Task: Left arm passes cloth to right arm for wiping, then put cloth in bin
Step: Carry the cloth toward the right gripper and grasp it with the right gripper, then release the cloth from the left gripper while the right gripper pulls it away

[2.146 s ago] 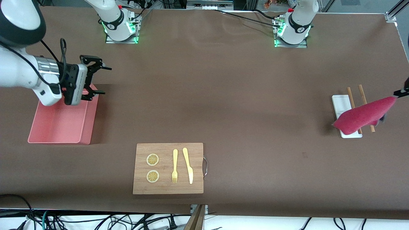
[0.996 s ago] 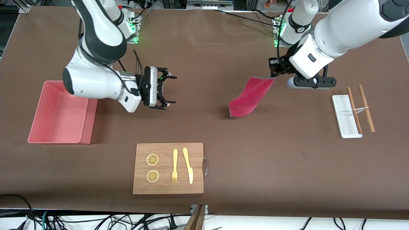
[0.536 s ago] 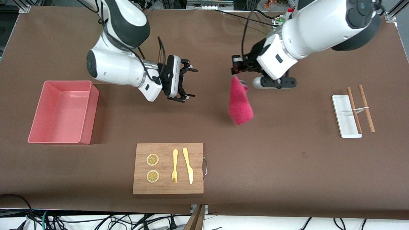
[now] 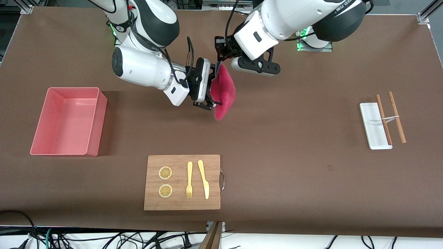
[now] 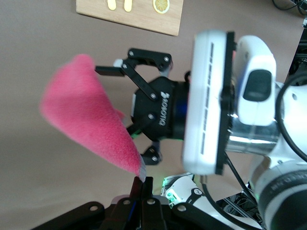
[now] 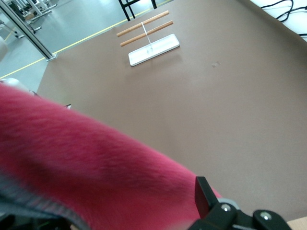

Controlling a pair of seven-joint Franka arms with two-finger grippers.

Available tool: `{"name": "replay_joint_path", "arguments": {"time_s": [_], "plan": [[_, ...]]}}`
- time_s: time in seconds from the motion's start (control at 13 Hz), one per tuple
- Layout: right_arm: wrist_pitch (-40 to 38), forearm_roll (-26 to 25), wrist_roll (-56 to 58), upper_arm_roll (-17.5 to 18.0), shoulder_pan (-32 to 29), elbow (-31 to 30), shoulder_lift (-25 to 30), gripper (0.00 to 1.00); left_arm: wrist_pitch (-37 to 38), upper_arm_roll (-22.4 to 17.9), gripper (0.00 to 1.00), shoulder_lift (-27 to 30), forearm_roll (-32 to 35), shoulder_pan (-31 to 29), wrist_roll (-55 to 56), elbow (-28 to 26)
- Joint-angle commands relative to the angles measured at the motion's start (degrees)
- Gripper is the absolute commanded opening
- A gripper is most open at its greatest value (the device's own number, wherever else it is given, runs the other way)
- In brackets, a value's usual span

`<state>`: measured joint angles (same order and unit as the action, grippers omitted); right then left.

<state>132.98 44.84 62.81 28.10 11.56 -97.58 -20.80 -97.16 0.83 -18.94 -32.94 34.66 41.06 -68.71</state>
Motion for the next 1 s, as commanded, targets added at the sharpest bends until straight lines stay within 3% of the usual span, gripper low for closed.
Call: {"name": "replay_joint_path", "arguments": {"time_s": [0.0, 0.08, 0.15, 0.23, 0.31, 0.77, 0.84, 0.92], "plan": [[4.2, -1.0, 0.7, 0.4, 0.8, -0.8, -0.6, 0.84, 0.1, -1.0, 0.00, -0.8, -0.4, 1.5, 2.0, 1.7], [4.3, -1.0, 0.6, 0.4, 0.9, -0.8, -0.6, 0.61, 0.1, -1.0, 0.00, -0.8, -0.3, 1.6, 1.9, 1.7], [4.4, -1.1, 0.1, 0.4, 0.9, -0.8, -0.6, 0.21, 0.1, -1.0, 0.00, -0.8, -0.3, 1.6, 1.9, 1.7], [4.4, -1.2, -1.7, 0.4, 0.9, -0.7, -0.6, 0.05, 0.1, -1.0, 0.00, -0.8, -0.3, 1.6, 1.9, 1.7], [4.4, -1.8, -2.7, 0.4, 0.9, -0.7, -0.6, 0.00, 0.1, -1.0, 0.00, -0.8, -0.3, 1.6, 1.9, 1.7], [0.4, -2.8, -2.6, -0.1, -1.0, -0.9, 0.4, 0.00, 0.2, -1.1, 0.00, -0.8, -0.2, 1.3, 1.9, 1.6], [-1.3, -4.4, -2.9, -0.1, -2.0, -0.9, 1.0, 0.00, 0.2, -1.1, 0.11, -0.7, -0.2, 1.3, 2.0, 1.6], [-3.3, -4.9, -3.1, -0.1, -2.8, -0.9, 1.6, 0.00, 0.3, -1.3, 0.91, -0.5, 0.2, 1.1, 1.6, 1.6]]}}
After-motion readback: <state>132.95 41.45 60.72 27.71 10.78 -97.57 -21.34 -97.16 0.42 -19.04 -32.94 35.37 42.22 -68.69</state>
